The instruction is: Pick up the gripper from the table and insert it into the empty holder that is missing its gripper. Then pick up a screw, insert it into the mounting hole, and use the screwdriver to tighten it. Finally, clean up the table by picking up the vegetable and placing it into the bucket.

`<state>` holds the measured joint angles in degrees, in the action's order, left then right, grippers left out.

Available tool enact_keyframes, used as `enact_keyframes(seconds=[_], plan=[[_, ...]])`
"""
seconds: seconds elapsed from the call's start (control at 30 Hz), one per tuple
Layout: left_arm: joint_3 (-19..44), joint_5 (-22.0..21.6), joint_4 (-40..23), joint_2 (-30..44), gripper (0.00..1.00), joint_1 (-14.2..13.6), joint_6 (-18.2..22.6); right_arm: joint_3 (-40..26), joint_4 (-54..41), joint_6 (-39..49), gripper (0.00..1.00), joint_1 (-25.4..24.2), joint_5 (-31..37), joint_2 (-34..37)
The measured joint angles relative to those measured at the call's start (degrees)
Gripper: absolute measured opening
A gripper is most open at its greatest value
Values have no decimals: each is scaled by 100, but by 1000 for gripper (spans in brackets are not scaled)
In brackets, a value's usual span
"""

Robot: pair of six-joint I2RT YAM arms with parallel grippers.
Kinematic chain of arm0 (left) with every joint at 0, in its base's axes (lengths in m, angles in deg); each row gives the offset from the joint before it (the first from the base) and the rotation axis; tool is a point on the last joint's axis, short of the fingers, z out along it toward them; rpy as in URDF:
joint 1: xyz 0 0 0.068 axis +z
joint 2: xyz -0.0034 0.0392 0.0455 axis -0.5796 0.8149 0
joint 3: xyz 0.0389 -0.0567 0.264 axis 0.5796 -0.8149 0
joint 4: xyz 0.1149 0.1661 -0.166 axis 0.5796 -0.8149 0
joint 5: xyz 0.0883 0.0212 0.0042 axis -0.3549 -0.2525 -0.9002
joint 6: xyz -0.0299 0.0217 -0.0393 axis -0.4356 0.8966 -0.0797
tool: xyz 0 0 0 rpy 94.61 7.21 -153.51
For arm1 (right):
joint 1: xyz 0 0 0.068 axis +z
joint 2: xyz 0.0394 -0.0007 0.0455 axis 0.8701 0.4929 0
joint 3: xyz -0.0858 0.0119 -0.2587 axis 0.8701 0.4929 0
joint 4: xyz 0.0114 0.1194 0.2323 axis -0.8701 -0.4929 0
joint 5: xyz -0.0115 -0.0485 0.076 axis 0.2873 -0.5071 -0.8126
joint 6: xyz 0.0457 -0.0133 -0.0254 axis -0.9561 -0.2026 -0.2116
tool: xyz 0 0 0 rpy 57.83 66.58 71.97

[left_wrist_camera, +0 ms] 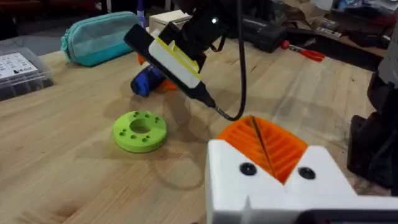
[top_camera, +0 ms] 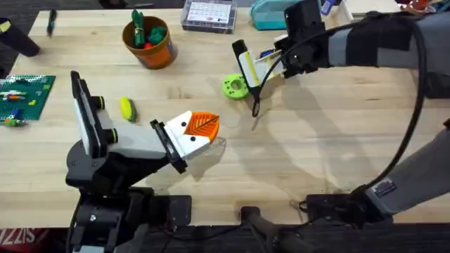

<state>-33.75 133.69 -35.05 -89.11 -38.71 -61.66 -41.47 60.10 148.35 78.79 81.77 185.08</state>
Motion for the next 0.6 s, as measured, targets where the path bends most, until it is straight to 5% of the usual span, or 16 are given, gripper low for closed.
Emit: enact_keyframes(seconds=[0.17,0.4,0.6], plan=[[0,0,0,1,7,0,0,-28,-128,-538,945,40,241,-187],[0,-2,0,0,7,0,0,-33,-1020,-1686,993,314,324,-559],[0,0,0,0,7,0,0,-33,-1525,-3512,994,573,324,-1388]])
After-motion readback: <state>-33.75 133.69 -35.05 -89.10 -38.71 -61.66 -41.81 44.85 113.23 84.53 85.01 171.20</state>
